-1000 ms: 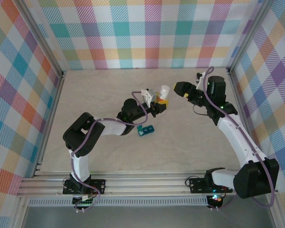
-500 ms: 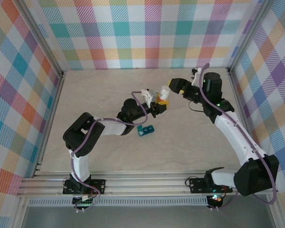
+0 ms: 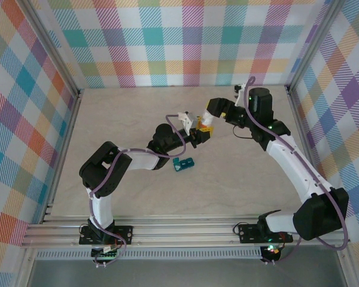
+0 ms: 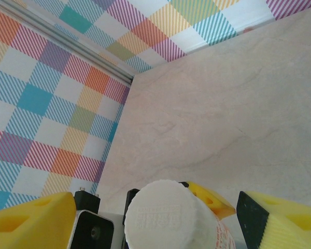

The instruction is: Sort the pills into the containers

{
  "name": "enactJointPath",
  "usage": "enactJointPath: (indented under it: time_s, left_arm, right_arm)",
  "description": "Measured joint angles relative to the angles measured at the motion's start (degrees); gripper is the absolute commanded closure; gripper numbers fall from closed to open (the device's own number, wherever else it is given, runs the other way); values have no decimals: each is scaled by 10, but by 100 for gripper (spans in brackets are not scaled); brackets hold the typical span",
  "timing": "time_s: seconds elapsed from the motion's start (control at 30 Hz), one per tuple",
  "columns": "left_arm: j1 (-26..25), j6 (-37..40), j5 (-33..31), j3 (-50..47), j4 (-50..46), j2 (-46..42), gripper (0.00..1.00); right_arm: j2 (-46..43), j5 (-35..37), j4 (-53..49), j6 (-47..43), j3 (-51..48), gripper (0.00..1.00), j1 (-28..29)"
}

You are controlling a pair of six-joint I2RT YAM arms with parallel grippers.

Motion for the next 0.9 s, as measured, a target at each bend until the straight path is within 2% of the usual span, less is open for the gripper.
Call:
enactJointPath:
  time_s: [0.9]
  left_arm:
    - [0,0,1,3,0,0,100]
  right_arm:
    - [0,8,-33,-10,9,20,27]
